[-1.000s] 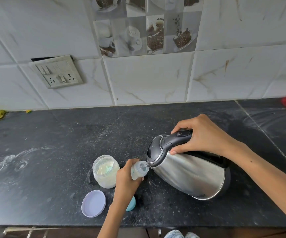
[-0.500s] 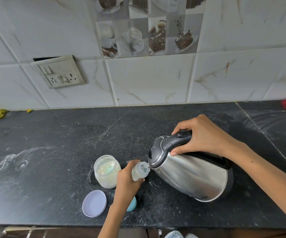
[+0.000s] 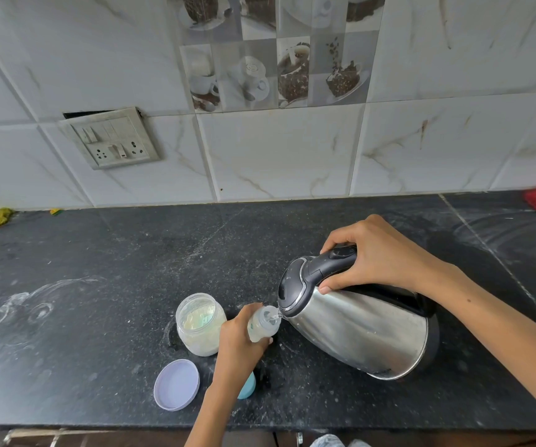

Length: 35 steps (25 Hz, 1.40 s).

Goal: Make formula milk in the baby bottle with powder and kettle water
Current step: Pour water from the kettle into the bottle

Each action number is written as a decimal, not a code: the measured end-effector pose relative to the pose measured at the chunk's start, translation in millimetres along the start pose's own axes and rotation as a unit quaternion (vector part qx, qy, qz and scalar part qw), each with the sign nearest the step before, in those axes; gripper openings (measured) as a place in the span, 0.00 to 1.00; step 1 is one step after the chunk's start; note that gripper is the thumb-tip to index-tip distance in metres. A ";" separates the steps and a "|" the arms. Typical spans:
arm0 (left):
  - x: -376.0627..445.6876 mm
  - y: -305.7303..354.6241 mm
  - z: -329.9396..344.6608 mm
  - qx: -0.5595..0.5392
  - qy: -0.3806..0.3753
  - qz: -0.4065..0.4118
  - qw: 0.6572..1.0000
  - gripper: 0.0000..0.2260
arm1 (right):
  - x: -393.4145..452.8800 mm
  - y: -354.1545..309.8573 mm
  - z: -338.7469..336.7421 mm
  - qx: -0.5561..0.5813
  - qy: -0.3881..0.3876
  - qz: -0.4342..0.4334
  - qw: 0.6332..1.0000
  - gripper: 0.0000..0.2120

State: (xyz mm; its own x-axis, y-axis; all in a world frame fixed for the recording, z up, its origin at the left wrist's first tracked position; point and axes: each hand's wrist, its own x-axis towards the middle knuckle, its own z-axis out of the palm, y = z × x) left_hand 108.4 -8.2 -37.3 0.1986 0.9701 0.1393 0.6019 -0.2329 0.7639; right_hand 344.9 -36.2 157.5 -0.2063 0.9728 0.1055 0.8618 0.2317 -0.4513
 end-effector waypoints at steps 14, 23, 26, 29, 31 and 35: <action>-3.1 0.2 0.8 0.009 -0.002 0.000 1.000 0.26 | -2.4 -4.3 -3.7 -0.014 -0.006 0.003 1.000 0.21; -6.8 3.3 -0.2 -0.005 -0.005 0.002 1.000 0.24 | -3.6 -8.2 -4.6 -0.013 -0.008 0.002 1.000 0.21; -9.0 4.9 -1.0 -0.009 0.000 0.007 1.000 0.24 | -5.3 -8.6 -4.7 -0.010 -0.008 0.001 1.000 0.21; -9.7 2.2 -0.7 -0.013 0.000 0.008 1.000 0.24 | -6.6 -8.5 -4.8 -0.006 -0.008 0.001 1.000 0.21; -10.5 1.3 -0.5 -0.013 -0.001 0.006 1.000 0.24 | -7.2 -8.5 -4.9 -0.006 -0.007 0.000 1.000 0.21; -10.6 -1.1 0.9 -0.021 -0.004 0.001 1.000 0.24 | -9.2 -6.8 -6.0 0.004 0.003 -0.006 1.000 0.21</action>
State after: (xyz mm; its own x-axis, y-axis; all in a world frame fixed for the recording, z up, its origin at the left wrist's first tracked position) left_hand 106.3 -18.3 -40.2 0.2058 0.9690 0.1368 0.5680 -0.2321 0.7896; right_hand 343.7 -46.7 164.9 -0.2136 0.9700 0.1162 0.8551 0.2431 -0.4580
